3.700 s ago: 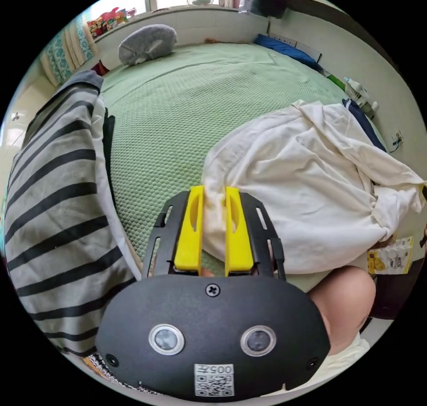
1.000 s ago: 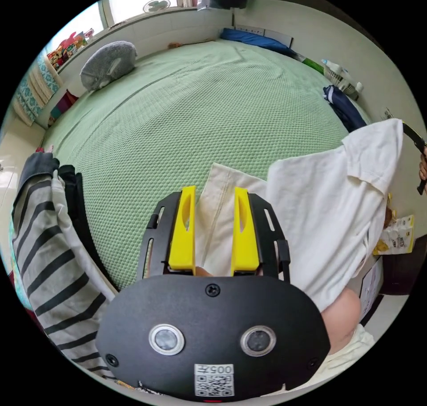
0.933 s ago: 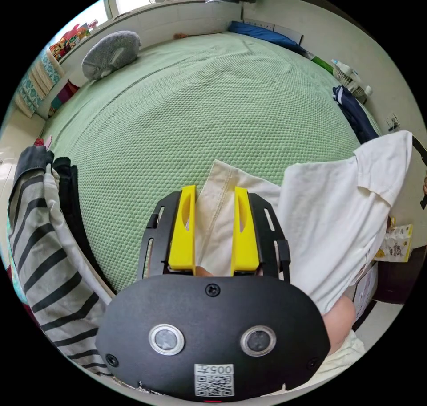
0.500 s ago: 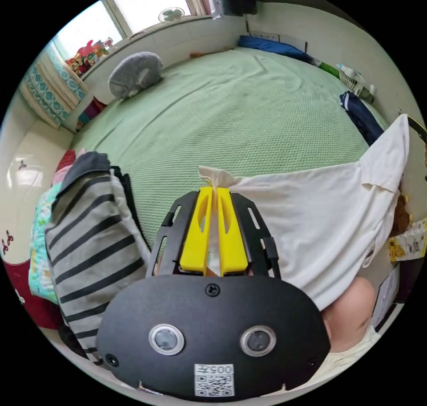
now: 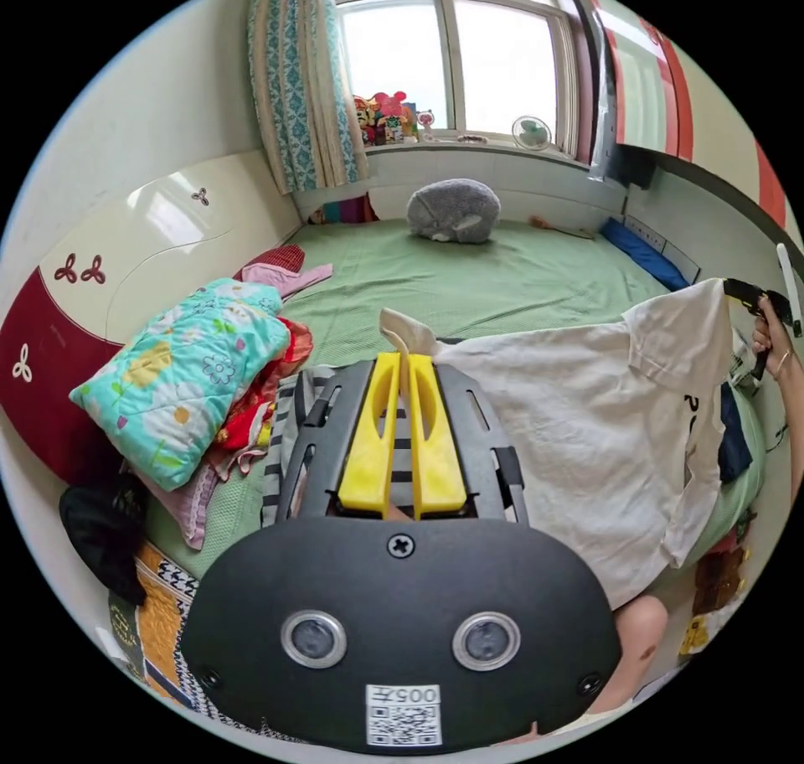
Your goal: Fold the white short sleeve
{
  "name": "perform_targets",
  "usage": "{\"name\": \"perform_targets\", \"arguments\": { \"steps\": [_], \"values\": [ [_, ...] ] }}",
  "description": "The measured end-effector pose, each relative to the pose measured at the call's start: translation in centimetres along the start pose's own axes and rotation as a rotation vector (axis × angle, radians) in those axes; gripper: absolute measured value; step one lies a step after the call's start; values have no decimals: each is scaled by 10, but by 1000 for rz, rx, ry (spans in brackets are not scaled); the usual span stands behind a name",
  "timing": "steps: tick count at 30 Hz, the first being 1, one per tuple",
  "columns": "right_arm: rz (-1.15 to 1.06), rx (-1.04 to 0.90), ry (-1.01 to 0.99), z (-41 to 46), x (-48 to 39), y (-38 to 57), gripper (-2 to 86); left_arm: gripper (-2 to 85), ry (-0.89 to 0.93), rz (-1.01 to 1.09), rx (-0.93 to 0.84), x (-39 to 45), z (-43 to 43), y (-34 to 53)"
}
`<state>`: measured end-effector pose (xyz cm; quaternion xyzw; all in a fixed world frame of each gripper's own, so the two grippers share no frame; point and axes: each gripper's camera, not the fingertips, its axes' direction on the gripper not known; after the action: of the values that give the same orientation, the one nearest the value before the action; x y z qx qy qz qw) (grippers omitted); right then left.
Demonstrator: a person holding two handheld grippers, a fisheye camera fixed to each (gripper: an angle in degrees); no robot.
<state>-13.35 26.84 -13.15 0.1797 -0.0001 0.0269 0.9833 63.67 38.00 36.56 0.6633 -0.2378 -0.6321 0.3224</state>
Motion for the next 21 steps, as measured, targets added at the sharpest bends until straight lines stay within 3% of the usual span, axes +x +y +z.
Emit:
{"name": "perform_targets", "arguments": {
  "steps": [3, 9, 14, 17, 21],
  "values": [
    [-136, -136, -75, 35, -22, 35, 63, 14, 13, 20, -29, -2, 7, 12],
    [-453, -349, 8, 61, -39, 177, 106, 15, 43, 62, -47, 6, 7, 22],
    [-494, -476, 29, 66, -32, 253, 121, 16, 61, 86, -39, 17, -8, 25],
    [-546, -455, 128, 73, -32, 272, 75, 17, 71, 74, -47, 19, -19, 27],
    [-377, -340, 154, 39, -3, 265, -10, 21, 84, 63, -68, 20, -36, 29]
  ]
}}
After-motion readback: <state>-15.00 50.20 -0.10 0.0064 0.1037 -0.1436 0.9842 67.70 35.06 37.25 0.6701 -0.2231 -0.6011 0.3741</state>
